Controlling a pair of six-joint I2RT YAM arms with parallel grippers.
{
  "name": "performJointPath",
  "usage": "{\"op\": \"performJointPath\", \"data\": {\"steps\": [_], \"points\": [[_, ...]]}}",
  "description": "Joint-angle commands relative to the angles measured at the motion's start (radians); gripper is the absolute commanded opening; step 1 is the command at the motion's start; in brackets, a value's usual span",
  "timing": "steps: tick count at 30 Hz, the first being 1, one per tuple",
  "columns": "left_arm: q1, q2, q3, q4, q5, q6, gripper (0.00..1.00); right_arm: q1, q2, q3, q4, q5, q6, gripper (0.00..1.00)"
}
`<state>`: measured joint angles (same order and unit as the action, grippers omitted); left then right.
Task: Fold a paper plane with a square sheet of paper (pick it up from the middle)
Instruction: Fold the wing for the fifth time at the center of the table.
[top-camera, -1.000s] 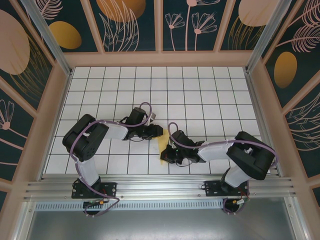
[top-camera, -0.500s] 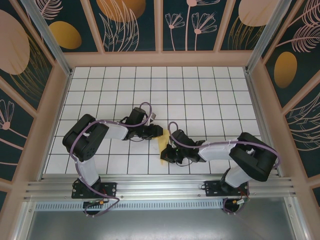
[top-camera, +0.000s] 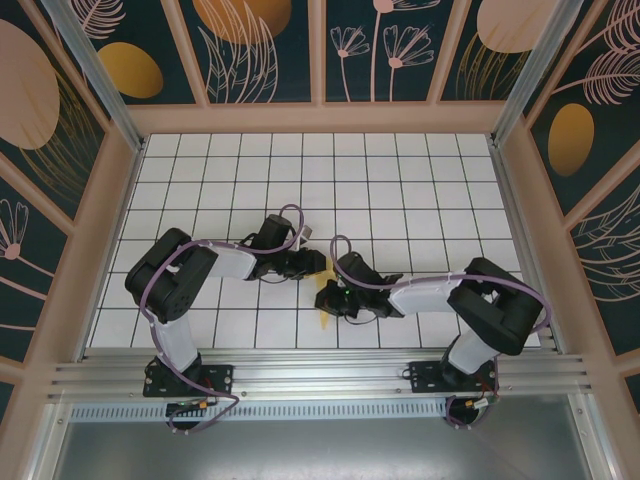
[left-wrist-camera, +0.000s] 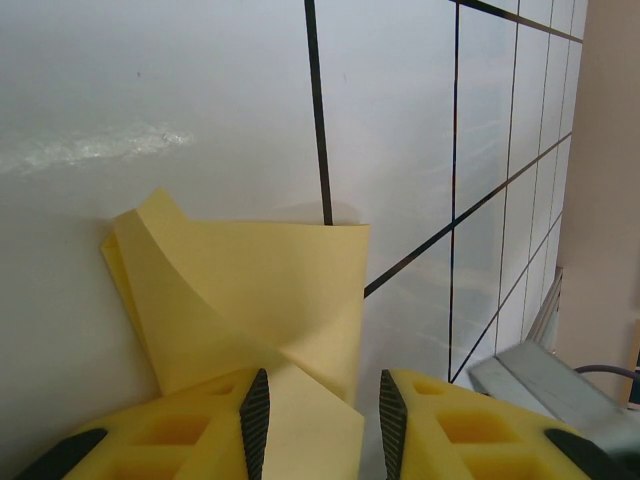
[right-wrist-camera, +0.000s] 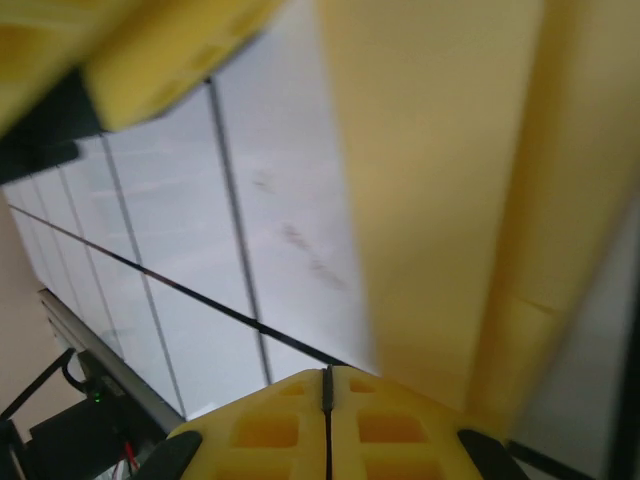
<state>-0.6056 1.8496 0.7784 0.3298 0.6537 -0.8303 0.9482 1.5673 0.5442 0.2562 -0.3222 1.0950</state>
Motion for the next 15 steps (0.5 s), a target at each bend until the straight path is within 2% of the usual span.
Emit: {"op": "performJointPath", "data": {"steps": [1, 8, 15], "points": [[-0.024, 0.079, -0.024, -0.089, -0.095, 0.034, 0.39, -0.005, -0.007, -0.067, 0.038, -0.006, 0.012, 0.08], [-0.027, -0.013, -0.013, -0.05, -0.022, 0.019, 0.43, -0.054, -0.006, -0.167, 0.091, -0.109, -0.097, 0.05], [-0.027, -0.2, -0.016, -0.073, -0.113, -0.009, 0.49, -0.123, 0.02, -0.151, 0.027, -0.219, -0.269, 0.04]]}}
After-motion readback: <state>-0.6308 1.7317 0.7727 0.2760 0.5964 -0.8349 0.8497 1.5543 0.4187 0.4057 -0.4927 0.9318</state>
